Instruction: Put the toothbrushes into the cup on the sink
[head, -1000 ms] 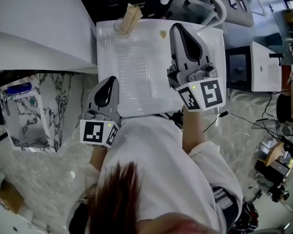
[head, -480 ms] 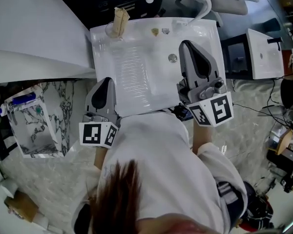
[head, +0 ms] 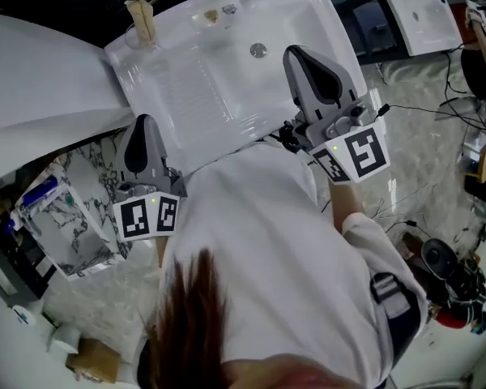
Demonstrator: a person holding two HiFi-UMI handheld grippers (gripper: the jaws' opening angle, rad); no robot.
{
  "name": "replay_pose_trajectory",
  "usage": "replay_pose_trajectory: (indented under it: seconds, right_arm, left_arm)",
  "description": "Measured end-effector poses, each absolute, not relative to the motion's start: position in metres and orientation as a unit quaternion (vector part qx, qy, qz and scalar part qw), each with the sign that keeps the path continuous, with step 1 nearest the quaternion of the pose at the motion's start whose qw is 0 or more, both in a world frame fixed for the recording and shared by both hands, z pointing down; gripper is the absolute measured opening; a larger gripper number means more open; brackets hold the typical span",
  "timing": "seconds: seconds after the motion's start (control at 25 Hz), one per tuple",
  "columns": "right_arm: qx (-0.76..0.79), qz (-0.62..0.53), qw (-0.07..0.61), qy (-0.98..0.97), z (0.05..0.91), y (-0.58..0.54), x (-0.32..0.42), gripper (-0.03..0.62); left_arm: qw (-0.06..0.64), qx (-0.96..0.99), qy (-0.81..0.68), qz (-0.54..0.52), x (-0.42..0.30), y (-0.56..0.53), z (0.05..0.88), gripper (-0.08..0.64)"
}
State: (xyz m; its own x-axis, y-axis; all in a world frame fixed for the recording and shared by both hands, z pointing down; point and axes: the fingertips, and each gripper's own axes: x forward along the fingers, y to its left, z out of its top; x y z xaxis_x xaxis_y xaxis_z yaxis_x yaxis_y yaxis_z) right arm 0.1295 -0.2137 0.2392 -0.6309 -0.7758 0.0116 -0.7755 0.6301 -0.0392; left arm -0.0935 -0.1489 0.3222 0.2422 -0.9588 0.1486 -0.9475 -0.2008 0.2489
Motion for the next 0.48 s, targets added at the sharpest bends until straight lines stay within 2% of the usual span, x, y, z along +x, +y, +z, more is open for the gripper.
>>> replay_pose_trajectory:
  seconds: [0.48]
  right_arm:
    - [-0.491,-0.085,0.001,0.867,0.281,-0.17,0.159,0.014]
  left_arm:
    - [0.141,0.791,-0.595,-0.015,-0.087,-0.127,0.32,0.023]
